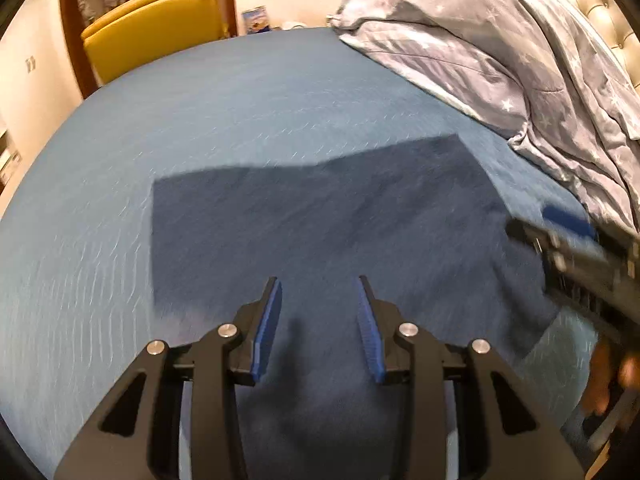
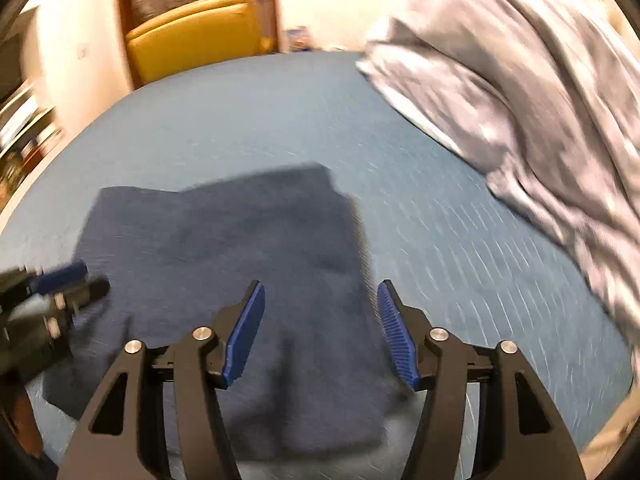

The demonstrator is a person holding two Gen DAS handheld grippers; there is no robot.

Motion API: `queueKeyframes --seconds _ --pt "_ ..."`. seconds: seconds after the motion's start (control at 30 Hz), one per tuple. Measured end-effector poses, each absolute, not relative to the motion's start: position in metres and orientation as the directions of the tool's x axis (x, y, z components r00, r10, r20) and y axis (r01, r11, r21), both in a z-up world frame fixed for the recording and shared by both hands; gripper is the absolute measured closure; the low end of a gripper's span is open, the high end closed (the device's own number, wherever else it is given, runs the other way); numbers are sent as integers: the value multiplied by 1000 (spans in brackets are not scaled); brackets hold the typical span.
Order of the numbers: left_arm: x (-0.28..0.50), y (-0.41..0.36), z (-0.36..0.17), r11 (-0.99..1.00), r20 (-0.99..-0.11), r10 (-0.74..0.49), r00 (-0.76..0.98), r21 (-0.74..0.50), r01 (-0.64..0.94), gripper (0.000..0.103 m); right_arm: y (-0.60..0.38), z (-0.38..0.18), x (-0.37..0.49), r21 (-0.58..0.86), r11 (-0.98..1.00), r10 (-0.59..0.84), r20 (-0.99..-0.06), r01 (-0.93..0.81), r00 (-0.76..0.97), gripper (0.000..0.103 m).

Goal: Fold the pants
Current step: 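Fold the held end over onto the waistband and open both tools, then press the folded jeans bundle flat with both open tools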

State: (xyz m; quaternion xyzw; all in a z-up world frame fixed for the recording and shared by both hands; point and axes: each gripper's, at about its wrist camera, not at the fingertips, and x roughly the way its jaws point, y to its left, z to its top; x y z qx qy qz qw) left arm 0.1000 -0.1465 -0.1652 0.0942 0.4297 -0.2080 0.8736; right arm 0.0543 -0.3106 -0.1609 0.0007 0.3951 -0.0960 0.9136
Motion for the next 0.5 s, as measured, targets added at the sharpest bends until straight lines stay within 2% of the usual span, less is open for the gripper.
queueKeyframes --seconds 0.13,0.2,0.27,0.37,0.5 --pt "81 -123 -190 913 -831 -254 494 -37 406 65 -288 -180 85 -145 985 -172 -777 94 606 40" --pt "76 -115 -197 914 -839 -250 483 -40 403 59 -290 -196 94 -210 971 -240 -804 119 544 41" --pt "72 -112 -199 910 -839 -258 479 -44 413 55 -298 -203 92 -171 977 -215 -813 132 540 40" --pt "72 -106 -198 906 -839 -290 460 -85 415 39 -297 -204 88 -181 975 -222 -807 129 547 40" --pt "71 -105 -198 910 -840 -292 457 -97 404 34 -297 -203 88 -178 975 -221 -808 132 546 39"
